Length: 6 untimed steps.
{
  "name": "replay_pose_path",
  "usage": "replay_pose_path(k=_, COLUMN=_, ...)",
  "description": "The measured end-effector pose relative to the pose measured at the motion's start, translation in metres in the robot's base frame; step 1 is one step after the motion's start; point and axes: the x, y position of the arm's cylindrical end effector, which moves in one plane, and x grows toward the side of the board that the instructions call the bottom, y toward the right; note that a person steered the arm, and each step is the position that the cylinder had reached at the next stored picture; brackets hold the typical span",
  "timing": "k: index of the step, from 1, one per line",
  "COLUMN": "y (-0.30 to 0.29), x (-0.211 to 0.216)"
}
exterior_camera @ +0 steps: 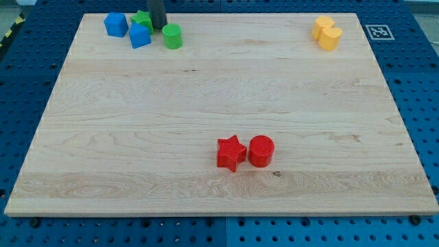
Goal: Move the green circle slightly to the left
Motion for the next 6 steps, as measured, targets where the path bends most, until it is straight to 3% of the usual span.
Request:
replay_pose_path(k=2, y=0.064, x=0.004)
replay_pose_path(k=4, y=0.064, x=0.048)
replay_pose_path(k=6, y=0.058, x=0.048)
